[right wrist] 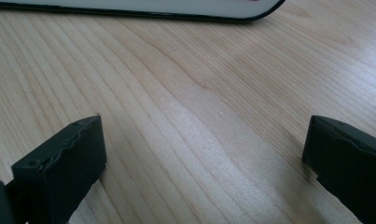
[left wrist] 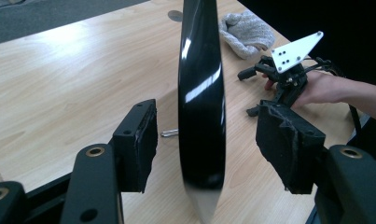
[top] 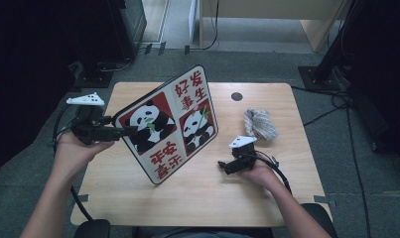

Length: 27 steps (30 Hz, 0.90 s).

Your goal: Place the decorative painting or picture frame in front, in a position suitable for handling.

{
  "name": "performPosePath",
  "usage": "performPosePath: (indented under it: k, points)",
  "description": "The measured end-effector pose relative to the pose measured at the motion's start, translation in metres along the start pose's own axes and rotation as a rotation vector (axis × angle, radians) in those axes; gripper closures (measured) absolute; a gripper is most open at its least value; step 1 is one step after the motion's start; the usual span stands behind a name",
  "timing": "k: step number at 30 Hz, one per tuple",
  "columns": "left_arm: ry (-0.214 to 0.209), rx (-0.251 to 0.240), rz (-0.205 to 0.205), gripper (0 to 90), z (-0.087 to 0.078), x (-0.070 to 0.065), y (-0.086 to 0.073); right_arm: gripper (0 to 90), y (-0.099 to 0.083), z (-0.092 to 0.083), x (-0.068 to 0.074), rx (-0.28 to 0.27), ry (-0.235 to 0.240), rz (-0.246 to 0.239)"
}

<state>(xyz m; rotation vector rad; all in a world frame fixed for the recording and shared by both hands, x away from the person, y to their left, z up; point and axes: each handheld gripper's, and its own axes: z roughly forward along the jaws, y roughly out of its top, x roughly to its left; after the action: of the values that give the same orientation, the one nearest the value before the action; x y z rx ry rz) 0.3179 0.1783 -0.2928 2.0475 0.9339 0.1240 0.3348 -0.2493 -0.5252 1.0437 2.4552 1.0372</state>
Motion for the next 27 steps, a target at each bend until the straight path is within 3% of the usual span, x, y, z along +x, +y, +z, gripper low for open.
performPosePath:
  k: [16,21,24,27]
  points:
    - [-0.029,-0.029,-0.022,37.2,0.017,-0.003,-0.045,0.0,0.004,0.001,0.0,0.024,0.002,-0.008]
    - [-0.036,-0.045,-0.028,35.6,0.023,-0.002,-0.058,5.6,0.006,-0.002,-0.005,0.009,0.002,0.017]
    - [-0.022,-0.039,-0.01,35.3,0.026,-0.003,-0.065,7.2,0.009,-0.006,-0.009,-0.01,0.021,0.048]
    - [-0.012,-0.034,0.004,35.0,0.029,-0.007,-0.07,7.9,0.012,-0.01,-0.013,-0.021,0.026,0.048]
